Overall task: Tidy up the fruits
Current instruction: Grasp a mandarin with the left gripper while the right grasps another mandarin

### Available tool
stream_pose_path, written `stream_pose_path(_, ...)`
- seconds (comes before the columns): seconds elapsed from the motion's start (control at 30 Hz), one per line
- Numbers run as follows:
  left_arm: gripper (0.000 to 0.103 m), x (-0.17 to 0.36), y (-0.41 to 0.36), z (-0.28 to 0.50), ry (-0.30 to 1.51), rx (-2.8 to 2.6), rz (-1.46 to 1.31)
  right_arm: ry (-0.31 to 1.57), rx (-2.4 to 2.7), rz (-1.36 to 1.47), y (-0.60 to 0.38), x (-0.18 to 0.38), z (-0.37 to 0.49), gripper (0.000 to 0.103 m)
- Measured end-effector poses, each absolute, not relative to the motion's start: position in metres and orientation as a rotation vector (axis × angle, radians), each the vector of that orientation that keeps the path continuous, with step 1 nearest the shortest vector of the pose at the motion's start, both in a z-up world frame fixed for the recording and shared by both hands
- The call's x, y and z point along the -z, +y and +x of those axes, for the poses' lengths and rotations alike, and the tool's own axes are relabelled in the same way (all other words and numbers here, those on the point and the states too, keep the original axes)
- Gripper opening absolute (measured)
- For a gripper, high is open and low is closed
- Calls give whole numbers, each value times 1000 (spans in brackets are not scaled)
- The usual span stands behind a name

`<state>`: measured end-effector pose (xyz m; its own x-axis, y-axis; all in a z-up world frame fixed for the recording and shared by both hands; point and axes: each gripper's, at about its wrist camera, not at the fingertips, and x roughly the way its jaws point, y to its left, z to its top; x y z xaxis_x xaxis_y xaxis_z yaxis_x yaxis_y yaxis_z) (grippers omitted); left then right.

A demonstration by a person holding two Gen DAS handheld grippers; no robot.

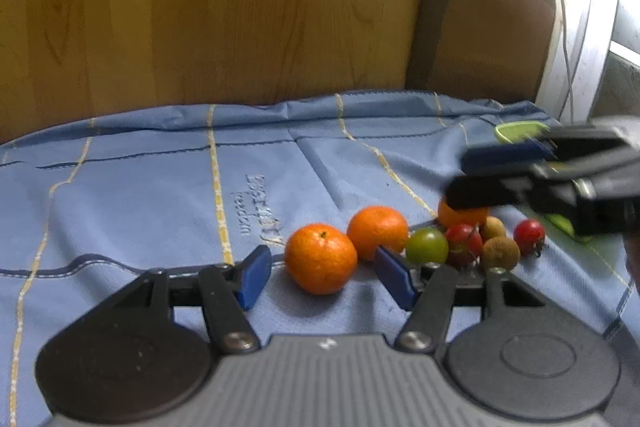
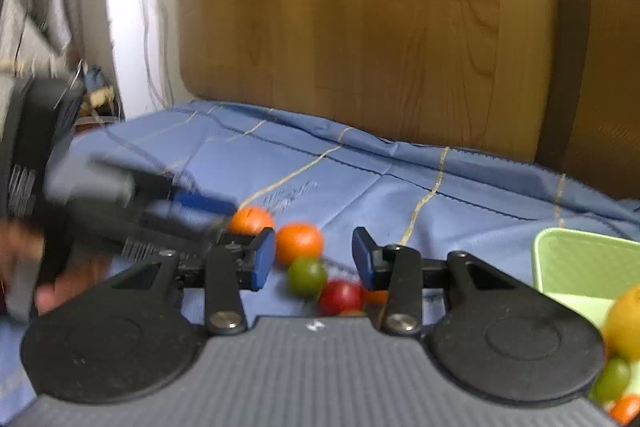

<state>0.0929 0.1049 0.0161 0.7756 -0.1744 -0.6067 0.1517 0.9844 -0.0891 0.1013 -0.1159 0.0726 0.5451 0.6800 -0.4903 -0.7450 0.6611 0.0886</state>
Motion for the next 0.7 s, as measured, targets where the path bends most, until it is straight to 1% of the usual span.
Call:
stream_pose_path(0.03,53,-15,103,94,668,182,-28,549,-862,-120,-114,-76,112,45)
stream_pose_path(0.07,42,-15,103,95,670,186,-23,590,-894,-110,-108,-79,123,45)
stream_pose_path(0.1,40,-15,103,95,671,183,-20,590,-894,-110,-108,-79,123,45)
stream_pose_path(0.3,40,-25,116,63,651,183,-77,629,-933,-230,-81,-69,125,46)
stream_pose_path(0.33,40,-26,117,55,648,180,-81,638,-935,-245,-78,-67,128,48)
stream_pose_path(0.37,40,-26,119,48,648,177,-87,647,-935,-258,-75,-64,130,51)
stream_pose_path(0.5,40,-23,121,25,648,172,-118,684,-929,-311,-63,-54,137,51)
stream_pose_path(0.53,40,-22,120,20,648,170,-121,702,-924,-327,-59,-50,139,50)
stream_pose_path(0.57,40,-22,118,17,647,167,-120,719,-928,-340,-53,-45,143,40)
stream_pose_path(0.7,40,-24,112,5,629,183,-142,666,-942,-312,-53,-54,131,39)
